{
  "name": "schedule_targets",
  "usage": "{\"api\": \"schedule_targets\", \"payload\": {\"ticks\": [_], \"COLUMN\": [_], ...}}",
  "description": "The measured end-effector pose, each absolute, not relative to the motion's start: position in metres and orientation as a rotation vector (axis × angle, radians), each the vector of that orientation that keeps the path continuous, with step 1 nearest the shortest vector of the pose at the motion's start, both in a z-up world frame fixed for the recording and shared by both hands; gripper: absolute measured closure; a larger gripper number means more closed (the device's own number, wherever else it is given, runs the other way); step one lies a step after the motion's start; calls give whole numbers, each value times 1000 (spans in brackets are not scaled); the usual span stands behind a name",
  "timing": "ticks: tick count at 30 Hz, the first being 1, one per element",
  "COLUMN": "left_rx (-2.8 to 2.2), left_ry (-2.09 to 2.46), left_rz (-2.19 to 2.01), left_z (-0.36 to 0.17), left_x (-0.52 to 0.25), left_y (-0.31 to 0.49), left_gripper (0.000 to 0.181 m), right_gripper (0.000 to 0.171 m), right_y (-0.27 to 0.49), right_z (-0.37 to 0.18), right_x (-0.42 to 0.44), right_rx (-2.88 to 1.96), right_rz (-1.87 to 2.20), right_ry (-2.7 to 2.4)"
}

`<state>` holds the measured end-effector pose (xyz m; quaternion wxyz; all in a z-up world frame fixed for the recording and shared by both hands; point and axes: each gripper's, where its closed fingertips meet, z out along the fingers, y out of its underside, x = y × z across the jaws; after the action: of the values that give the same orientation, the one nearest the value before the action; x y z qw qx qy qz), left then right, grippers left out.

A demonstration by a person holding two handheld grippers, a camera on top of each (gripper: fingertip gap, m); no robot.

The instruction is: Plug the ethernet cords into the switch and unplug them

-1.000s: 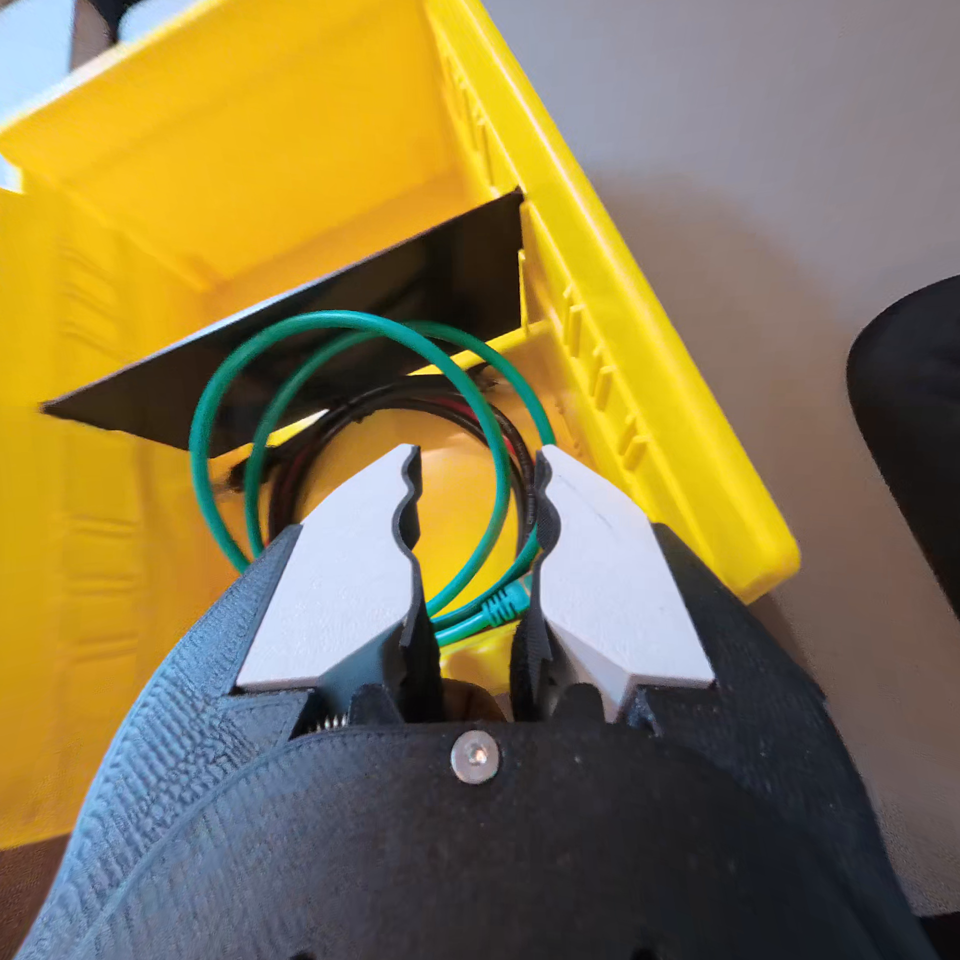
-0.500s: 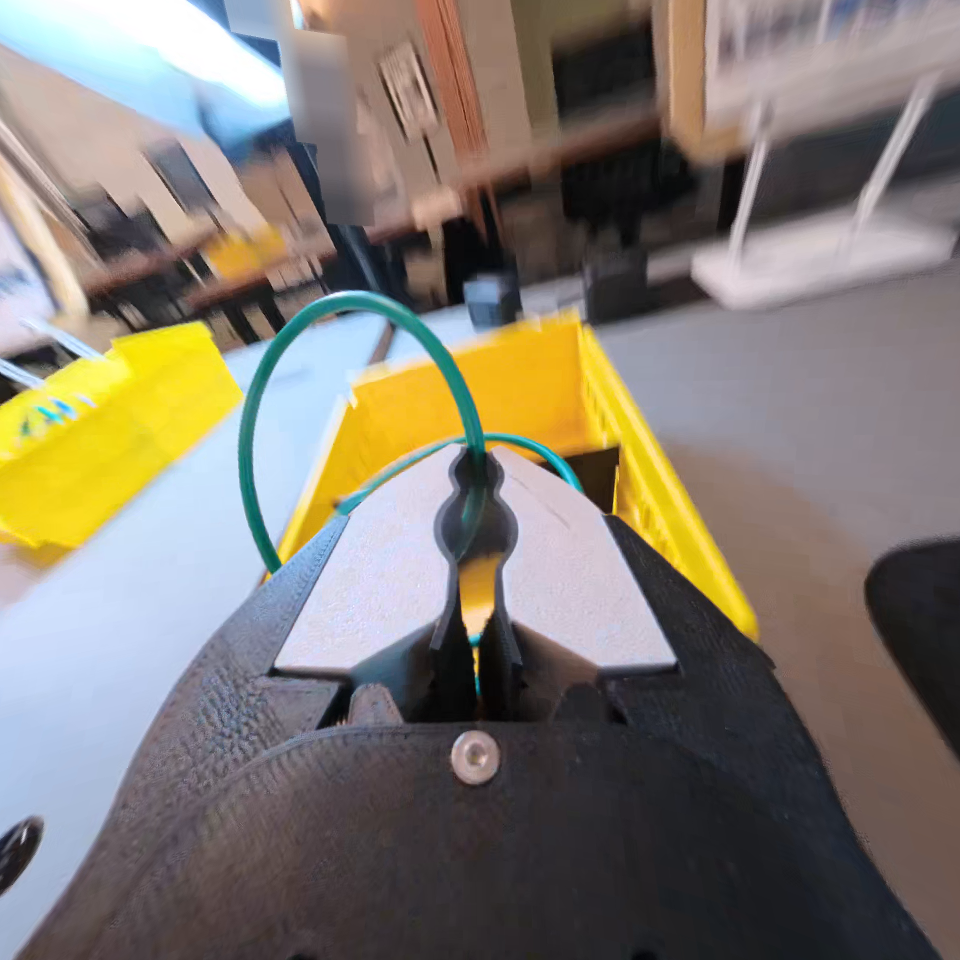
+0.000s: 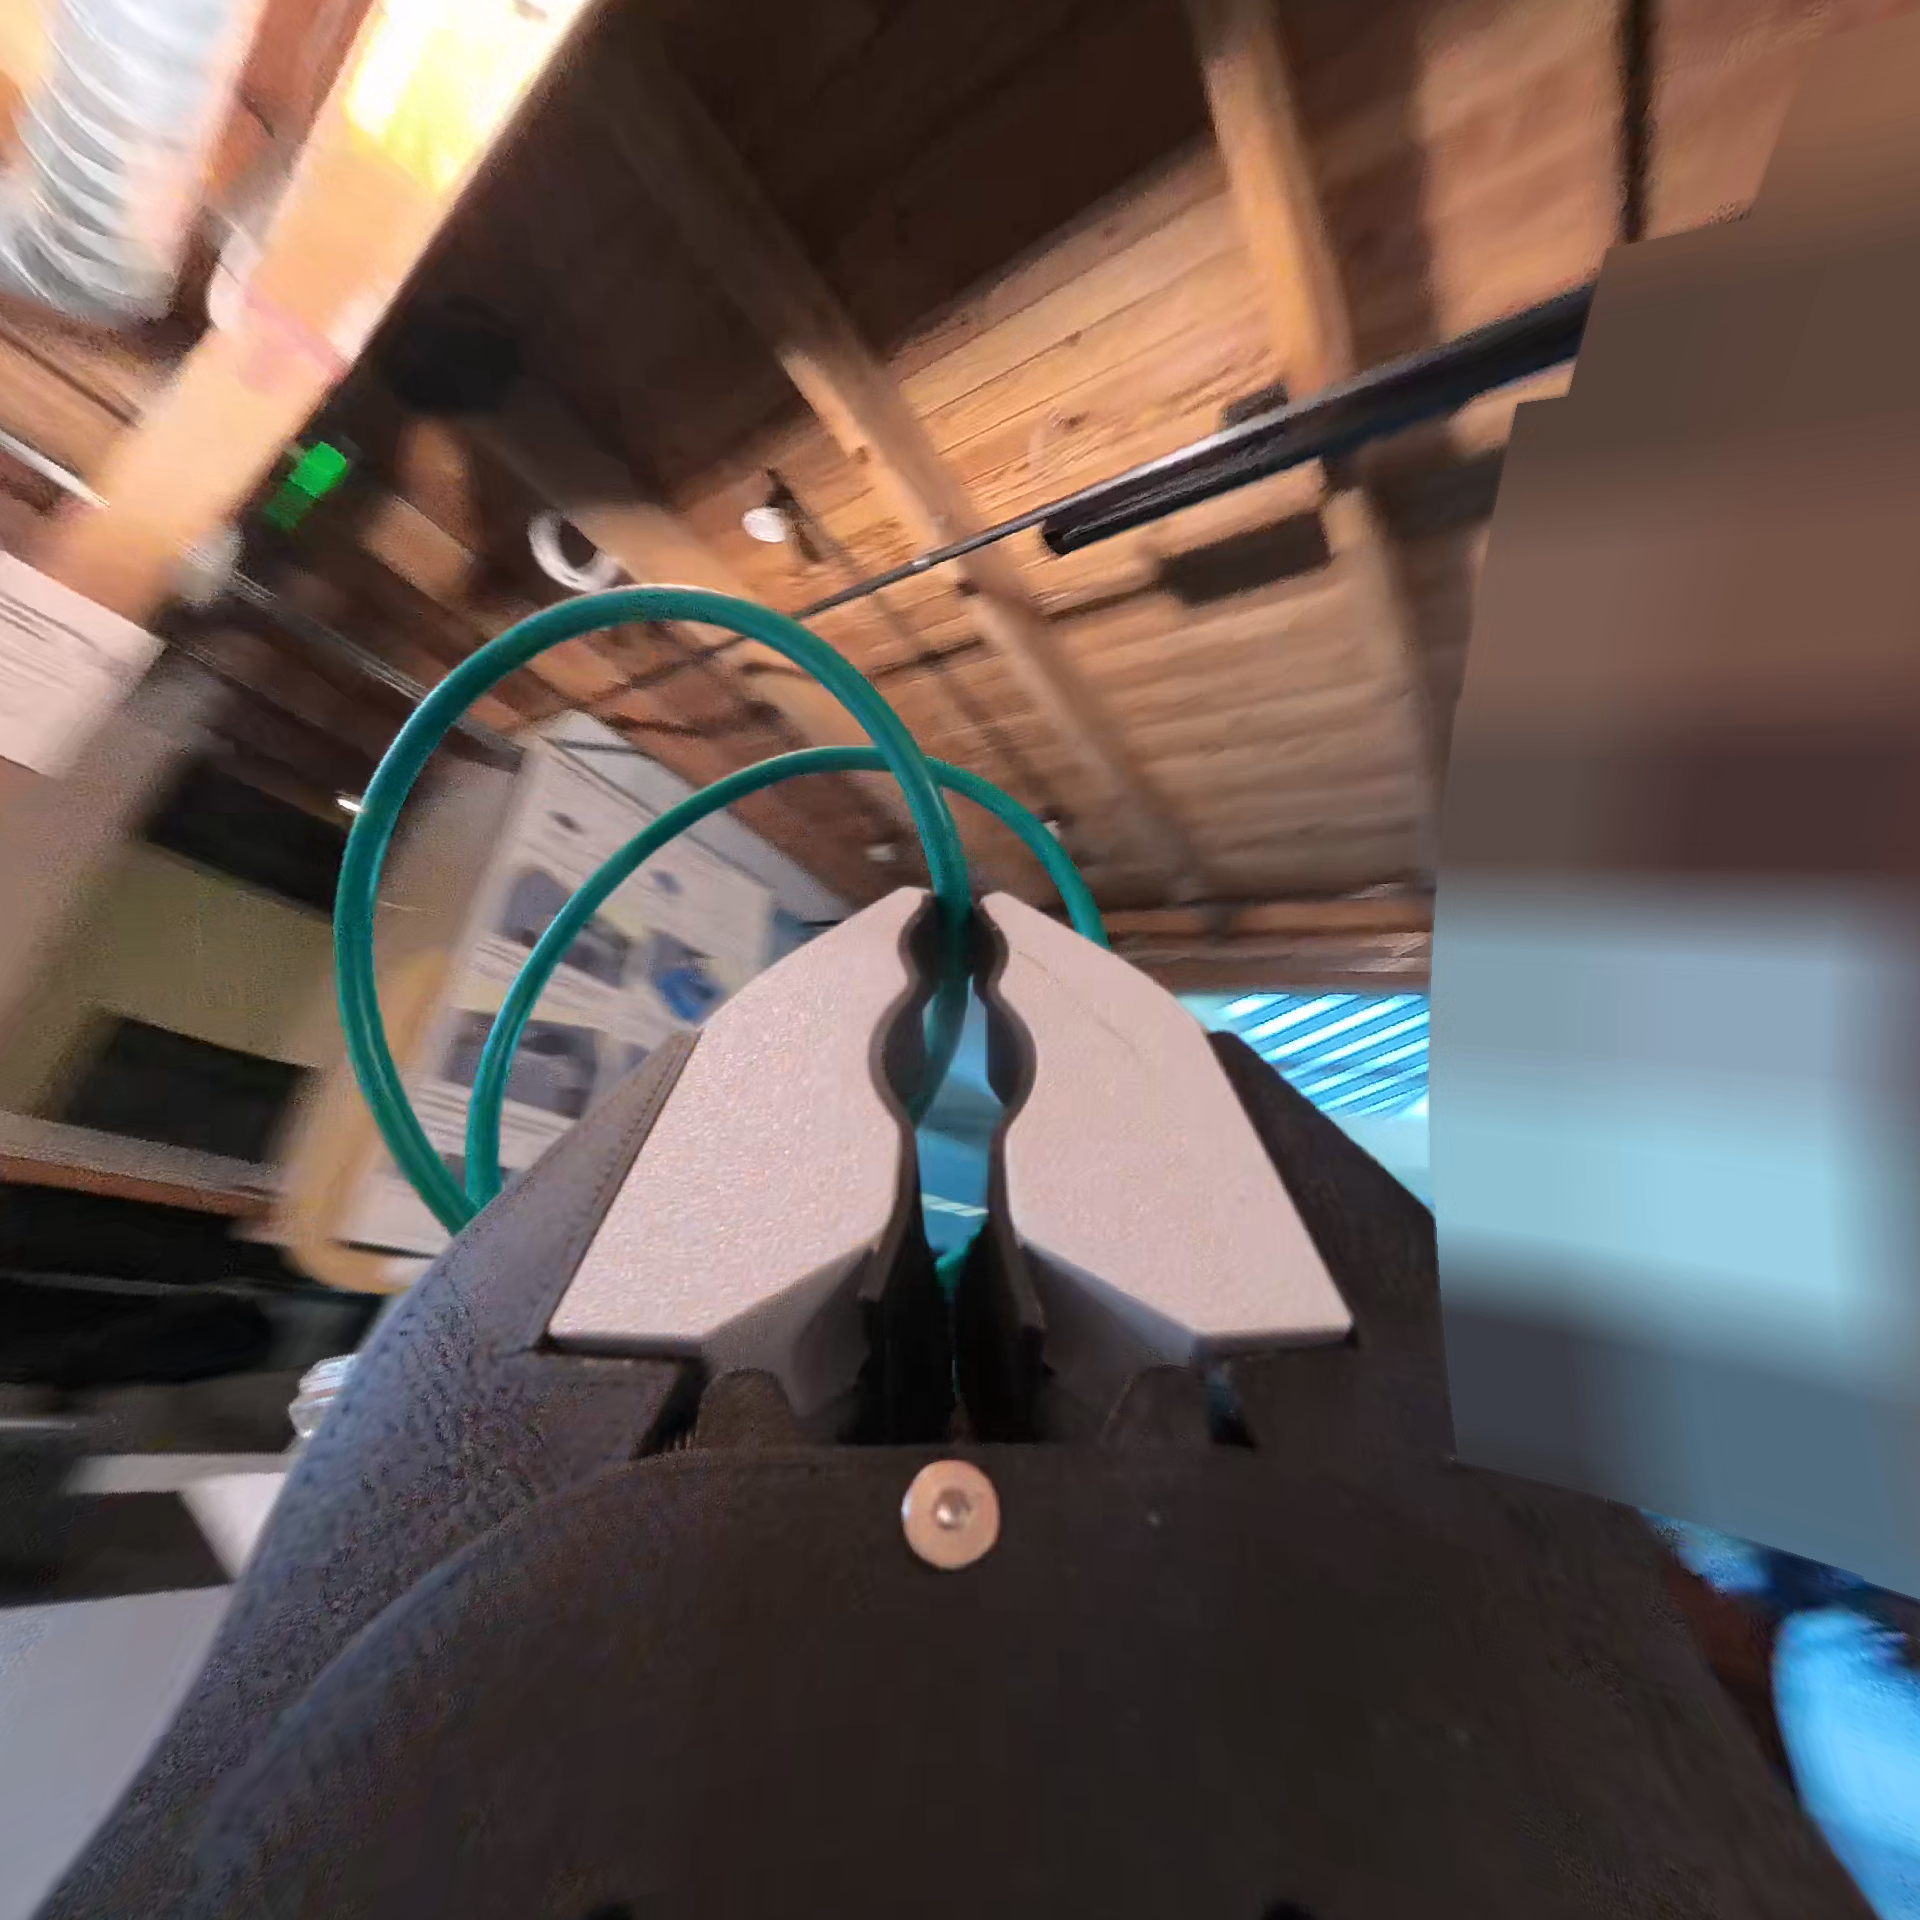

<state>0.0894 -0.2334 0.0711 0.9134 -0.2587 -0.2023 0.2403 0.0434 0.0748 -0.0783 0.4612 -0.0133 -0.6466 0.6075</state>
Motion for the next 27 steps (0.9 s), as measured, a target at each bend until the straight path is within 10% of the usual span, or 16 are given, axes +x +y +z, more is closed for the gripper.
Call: {"api": "schedule_targets", "payload": {"ticks": [11, 27], "left_rx": [-550, -1114], "left_ry": [-667, -568], "left_rz": [-271, 33], "left_z": [7, -26], "left_x": [35, 53], "left_y": [-88, -11], "left_gripper": [175, 171], "right_gripper": [121, 157], "right_y": [-7, -16], "right_z": [-62, -85], "right_x": [116, 112], "right_rx": [503, 530], "right_rz": [1262, 1256], "right_ry": [-1469, -1582]}}
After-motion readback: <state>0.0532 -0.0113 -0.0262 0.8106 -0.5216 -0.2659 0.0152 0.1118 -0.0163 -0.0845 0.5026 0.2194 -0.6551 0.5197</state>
